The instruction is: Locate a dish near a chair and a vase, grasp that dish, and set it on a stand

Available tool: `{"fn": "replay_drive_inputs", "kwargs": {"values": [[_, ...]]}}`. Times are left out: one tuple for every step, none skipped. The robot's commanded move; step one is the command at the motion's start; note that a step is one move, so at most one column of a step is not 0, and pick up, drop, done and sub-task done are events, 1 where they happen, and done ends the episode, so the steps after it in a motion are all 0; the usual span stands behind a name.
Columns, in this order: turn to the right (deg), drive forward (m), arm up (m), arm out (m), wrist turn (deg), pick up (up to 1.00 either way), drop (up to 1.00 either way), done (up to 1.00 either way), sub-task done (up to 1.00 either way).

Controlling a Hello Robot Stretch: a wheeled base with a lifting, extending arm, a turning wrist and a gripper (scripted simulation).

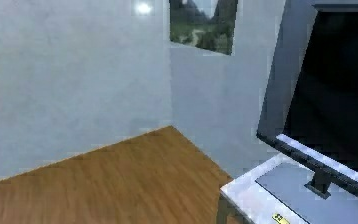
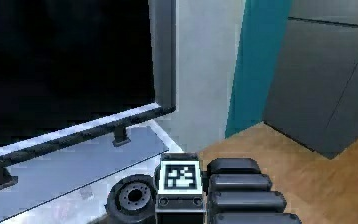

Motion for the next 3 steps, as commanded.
{"fn": "replay_drive_inputs", "kwargs": {"values": [[24.0,0.0,0.0,0.0,0.0,0.0,0.0,0.0,0.0],[-15.0,0.0,0.0,0.0,0.0,0.0,0.0,0.0,0.0],[6.0,0.0,0.0,0.0,0.0,0.0,0.0,0.0,0.0]]}}
